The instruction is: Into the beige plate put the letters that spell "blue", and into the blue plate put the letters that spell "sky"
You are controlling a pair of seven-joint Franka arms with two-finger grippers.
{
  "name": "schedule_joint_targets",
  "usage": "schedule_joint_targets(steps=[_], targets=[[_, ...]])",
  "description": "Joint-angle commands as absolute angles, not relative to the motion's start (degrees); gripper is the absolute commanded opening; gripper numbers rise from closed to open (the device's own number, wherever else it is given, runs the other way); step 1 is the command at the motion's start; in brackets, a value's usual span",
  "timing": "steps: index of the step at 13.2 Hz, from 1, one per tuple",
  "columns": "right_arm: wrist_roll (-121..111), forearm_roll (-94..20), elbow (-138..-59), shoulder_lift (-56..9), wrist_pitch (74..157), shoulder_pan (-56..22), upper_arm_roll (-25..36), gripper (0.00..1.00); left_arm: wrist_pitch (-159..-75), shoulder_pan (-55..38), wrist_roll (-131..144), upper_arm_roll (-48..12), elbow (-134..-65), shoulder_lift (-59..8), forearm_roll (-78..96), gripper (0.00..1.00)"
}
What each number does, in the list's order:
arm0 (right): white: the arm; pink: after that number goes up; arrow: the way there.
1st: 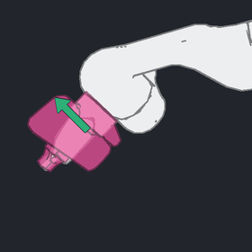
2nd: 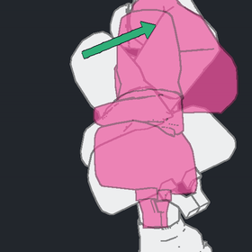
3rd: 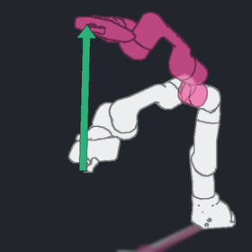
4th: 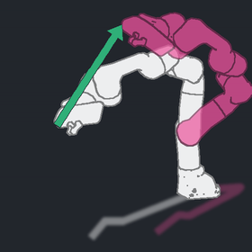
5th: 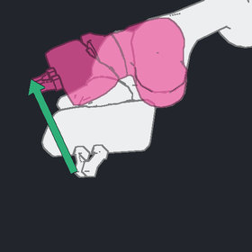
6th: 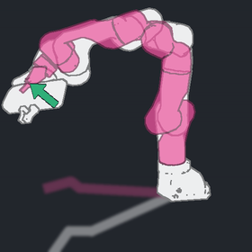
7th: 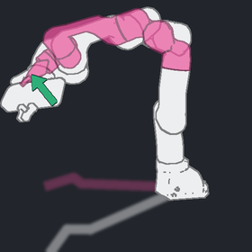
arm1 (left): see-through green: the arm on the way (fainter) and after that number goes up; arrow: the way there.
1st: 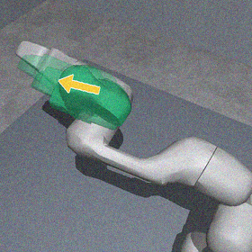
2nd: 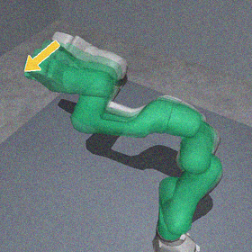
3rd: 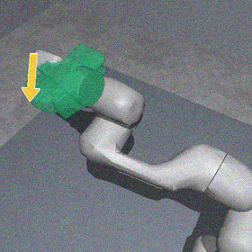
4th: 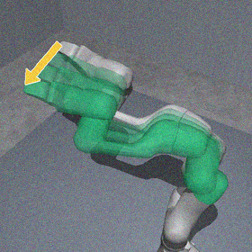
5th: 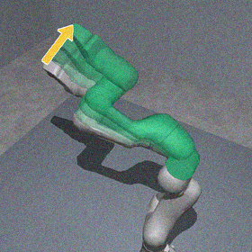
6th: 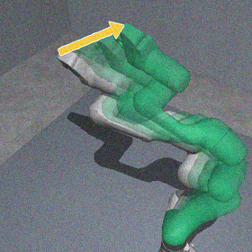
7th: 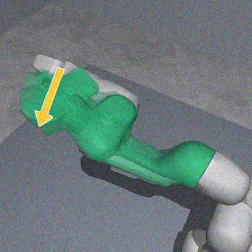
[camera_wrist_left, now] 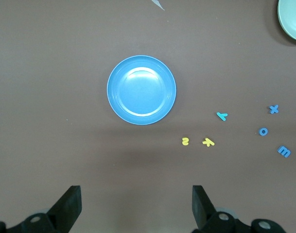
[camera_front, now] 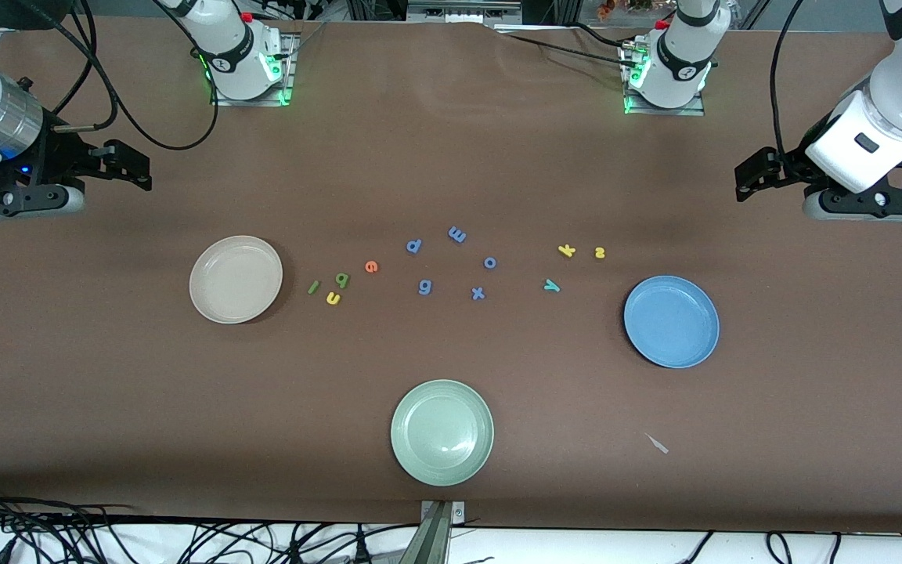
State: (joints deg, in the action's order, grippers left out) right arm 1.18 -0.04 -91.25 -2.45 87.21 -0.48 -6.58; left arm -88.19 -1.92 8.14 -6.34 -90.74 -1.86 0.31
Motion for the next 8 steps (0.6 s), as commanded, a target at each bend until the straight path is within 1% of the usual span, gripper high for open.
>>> schedule_joint_targets(steps=[1, 8], targets=[[1.9, 0.7, -91.4, -1.3, 86.0, -1.1, -6.2, 1.00, -86.7, -2.1, 7.6, -6.4, -88.9, -2.5, -1.1, 1.00], [1.1, 0.7, -92.2, -1.2, 87.4, -1.0, -6.2, 1.00, -86.7, -2.2, 7.6, -6.5, -88.9, -2.5, -1.1, 1.00]])
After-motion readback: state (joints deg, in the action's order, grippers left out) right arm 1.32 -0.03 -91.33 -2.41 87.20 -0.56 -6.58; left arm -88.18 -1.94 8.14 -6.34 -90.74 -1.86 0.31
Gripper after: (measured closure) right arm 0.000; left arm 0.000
